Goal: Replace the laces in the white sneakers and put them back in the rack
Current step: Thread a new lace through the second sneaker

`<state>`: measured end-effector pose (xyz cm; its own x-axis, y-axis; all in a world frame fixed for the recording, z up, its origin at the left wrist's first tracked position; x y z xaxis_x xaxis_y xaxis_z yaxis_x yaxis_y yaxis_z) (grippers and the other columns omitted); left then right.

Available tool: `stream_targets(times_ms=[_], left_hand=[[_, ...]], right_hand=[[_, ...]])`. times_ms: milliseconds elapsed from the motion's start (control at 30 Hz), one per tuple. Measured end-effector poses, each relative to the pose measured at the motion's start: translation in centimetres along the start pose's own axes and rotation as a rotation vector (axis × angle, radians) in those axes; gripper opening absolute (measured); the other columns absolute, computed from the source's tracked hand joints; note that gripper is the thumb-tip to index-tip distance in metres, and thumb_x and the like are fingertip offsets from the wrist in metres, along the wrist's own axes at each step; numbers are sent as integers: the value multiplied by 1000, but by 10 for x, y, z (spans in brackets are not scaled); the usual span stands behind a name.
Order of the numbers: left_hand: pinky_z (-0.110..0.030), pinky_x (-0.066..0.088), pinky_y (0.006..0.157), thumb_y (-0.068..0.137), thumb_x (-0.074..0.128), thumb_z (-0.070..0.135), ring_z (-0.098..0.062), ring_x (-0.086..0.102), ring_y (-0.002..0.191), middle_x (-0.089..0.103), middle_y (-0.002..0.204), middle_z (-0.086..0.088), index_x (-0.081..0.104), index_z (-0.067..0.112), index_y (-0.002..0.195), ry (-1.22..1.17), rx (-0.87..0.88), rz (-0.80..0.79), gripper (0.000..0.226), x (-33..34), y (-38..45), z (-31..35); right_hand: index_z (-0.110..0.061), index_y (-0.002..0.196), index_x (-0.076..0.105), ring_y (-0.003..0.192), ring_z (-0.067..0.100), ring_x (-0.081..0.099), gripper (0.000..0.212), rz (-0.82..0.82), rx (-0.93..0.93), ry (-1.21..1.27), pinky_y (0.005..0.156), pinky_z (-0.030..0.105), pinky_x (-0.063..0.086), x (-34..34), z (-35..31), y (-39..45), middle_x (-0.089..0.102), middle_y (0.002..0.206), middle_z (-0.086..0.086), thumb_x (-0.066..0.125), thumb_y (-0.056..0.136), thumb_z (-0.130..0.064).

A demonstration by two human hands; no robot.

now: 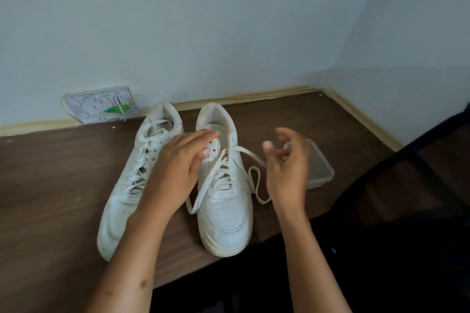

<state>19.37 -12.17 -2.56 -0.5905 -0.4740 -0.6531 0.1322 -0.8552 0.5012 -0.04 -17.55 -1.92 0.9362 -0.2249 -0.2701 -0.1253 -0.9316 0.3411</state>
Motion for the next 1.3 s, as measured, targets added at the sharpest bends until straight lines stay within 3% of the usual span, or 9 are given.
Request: stream_targets(times_ms=[133, 300, 367, 533, 767, 867, 967, 1167, 1300], left_hand=[[-8, 23, 107, 100, 51, 13, 7, 38, 128, 51, 140, 16, 55, 27, 138, -13, -5, -53, 40, -1, -1, -2], [-27, 33, 110, 101, 47, 25, 2, 40, 131, 47, 144, 14, 52, 27, 140, -3, -40, -23, 40, -4, -7, 5], [-25, 31, 109, 100, 47, 33, 11, 36, 127, 46, 146, 13, 51, 26, 140, 23, -33, -1, 42, -6, -16, 15], [-18, 18, 116, 99, 43, 43, -2, 30, 140, 45, 149, 8, 51, 21, 141, 89, 170, -145, 48, -1, -42, 34], [-27, 3, 120, 105, 23, 52, -6, 1, 150, 30, 158, 1, 44, 13, 146, 200, 307, -384, 60, 11, -69, 39], [-29, 0, 121, 103, 26, 56, -9, 2, 150, 41, 152, -2, 49, 10, 141, 247, 357, -404, 63, 14, -75, 44], [-30, -5, 121, 103, 26, 56, -7, 4, 150, 42, 152, 1, 46, 14, 144, 272, 383, -416, 61, 18, -77, 46], [-29, -9, 120, 102, 24, 60, -2, -5, 149, 14, 162, 10, 21, 21, 155, 230, 364, -461, 65, 18, -75, 45], [-32, -5, 121, 104, 21, 57, -5, -5, 150, 16, 162, 6, 28, 18, 153, 243, 357, -419, 64, 18, -71, 45]], right_hand=[[-21, 108, 68, 94, 9, 59, 15, -298, -211, -135, 81, 23, 51, 31, -9, -18, 58, 104, -9, 65, 93, -19], [-21, 90, 65, 81, 3, 59, 14, -126, -180, -146, 71, 15, 47, 19, -8, -10, 61, 88, -8, 66, 90, -7], [-23, 87, 62, 78, 1, 59, 19, -16, -80, -107, 70, 15, 47, 8, -2, -1, 62, 88, -7, 63, 92, -5], [-22, 95, 58, 83, 0, 54, 11, 183, 21, -125, 72, 17, 46, -19, 2, 10, 52, 93, -13, 60, 95, -11], [-16, 114, 67, 96, -1, 59, 22, -359, -235, -118, 84, 8, 44, 27, -10, -12, 61, 109, -4, 63, 93, -10], [-12, 97, 68, 86, 1, 58, 9, -330, -278, -140, 75, 7, 43, 29, -11, -13, 62, 95, -2, 62, 92, -6], [-15, 87, 59, 78, 2, 55, 20, -257, -272, -187, 71, 9, 41, 22, -10, -8, 54, 94, -1, 54, 91, 4], [-18, 96, 50, 85, 11, 60, 11, 233, 143, -103, 70, 19, 50, -29, 5, 15, 59, 100, 1, 48, 99, -8], [-19, 117, 56, 86, -5, 54, 19, 60, -38, -174, 72, 11, 45, -16, 0, 9, 47, 120, -7, 56, 98, -20]])
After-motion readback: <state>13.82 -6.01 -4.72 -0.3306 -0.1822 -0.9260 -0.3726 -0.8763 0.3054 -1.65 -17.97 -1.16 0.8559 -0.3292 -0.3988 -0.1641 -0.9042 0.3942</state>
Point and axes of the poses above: each hand's wrist, its own y-axis towards the middle knuckle, its own x-axis out of the palm, z = x × y, the point moved 3 cm from there along y, towards the middle knuckle
